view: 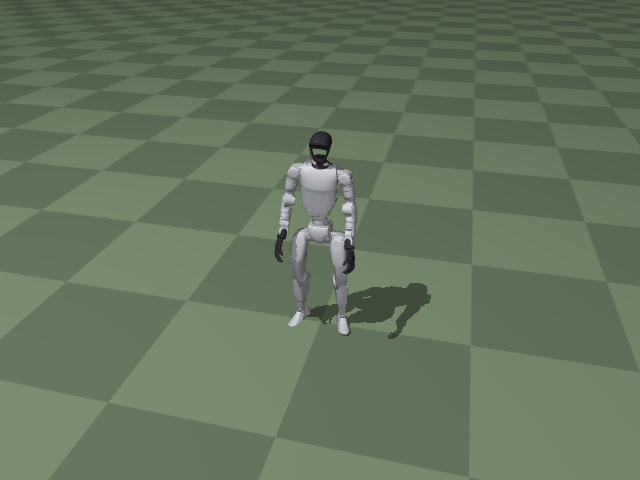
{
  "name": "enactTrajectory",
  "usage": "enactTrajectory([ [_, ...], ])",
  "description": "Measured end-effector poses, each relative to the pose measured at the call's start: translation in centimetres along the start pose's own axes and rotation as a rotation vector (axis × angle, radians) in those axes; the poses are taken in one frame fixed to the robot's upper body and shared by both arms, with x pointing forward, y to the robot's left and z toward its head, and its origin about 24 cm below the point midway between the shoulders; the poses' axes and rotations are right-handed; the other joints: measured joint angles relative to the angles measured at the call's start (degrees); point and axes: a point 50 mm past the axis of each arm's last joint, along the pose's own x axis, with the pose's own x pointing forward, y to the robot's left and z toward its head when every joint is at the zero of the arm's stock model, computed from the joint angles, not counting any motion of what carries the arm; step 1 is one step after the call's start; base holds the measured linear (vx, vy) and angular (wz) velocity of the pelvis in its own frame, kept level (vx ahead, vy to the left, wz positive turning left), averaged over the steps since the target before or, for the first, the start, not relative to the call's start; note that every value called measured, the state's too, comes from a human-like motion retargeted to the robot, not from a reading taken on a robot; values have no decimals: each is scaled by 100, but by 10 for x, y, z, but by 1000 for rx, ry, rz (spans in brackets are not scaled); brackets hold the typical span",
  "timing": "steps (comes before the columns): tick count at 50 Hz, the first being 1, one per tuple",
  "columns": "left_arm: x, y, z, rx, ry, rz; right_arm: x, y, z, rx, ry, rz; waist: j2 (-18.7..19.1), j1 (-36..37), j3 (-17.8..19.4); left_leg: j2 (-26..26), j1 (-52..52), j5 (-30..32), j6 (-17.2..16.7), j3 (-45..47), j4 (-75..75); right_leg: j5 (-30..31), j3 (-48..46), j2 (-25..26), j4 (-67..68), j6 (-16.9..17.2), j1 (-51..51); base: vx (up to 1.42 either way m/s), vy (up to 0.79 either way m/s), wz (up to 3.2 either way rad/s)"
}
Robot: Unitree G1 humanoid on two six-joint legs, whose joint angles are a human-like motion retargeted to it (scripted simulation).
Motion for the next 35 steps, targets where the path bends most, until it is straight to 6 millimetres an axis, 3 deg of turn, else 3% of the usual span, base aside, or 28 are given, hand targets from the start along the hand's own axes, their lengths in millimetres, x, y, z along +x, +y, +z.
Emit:
enactTrajectory([
  [15,-3,2,-14,4,52,11,7,-21,31,64,-89,-76,127,-176,-57,4,109,-35,83,247,-18,28,251,27,32,85,-63,0,0,-12],
  [23,0,0,-5,-23,24,12,7,-16,21,122,-41,-70,201,-1,-105,-19,114,-26,123,321,-38,36,337,18,48,133,-120,0,0,-2],
  [35,4,-4,13,-1,-30,-11,3,-8,3,70,11,-33,120,-14,-90,-4,67,-8,44,143,-17,7,151,9,36,57,-43,0,0,0],
])
